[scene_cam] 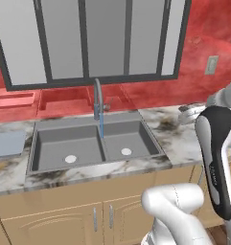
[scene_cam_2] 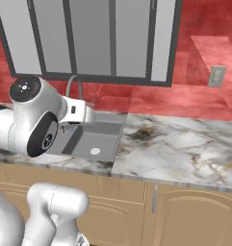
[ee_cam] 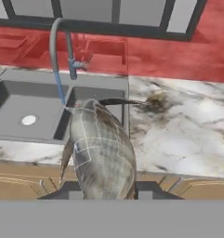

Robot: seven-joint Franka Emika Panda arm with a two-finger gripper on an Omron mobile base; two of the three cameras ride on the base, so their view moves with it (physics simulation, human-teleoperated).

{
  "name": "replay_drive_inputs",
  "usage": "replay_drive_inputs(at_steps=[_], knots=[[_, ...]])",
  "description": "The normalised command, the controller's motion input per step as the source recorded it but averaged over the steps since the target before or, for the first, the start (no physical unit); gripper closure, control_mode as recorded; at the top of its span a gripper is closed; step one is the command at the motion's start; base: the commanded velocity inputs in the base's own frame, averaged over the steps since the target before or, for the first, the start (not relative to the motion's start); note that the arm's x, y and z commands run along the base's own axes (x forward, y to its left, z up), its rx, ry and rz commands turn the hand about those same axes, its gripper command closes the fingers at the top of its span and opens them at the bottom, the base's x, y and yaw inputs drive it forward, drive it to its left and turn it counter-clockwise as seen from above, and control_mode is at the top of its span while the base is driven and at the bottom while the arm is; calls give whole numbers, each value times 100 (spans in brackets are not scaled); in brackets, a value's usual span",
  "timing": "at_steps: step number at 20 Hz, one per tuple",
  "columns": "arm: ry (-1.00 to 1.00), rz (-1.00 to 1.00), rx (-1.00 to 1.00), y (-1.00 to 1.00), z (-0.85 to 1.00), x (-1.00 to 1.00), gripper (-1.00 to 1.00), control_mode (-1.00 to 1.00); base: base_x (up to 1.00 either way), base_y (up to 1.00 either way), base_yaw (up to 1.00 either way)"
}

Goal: Take the fish out of the fridge, briefly rinse it in the sink, and place it on the tray next to the sink.

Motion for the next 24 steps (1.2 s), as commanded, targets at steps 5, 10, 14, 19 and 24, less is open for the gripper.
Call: replay_drive_inputs(at_steps=[5,10,14,19,24], knots=[[35,18,8,-14,-27,60,100,-100,0,0,0],[37,20,16,-7,-59,31,100,-100,0,0,0],[28,15,15,0,-81,22,100,-100,0,0,0],[17,4,21,0,-21,36,100,-100,0,0,0],[9,5,15,0,0,45,100,-100,0,0,0]])
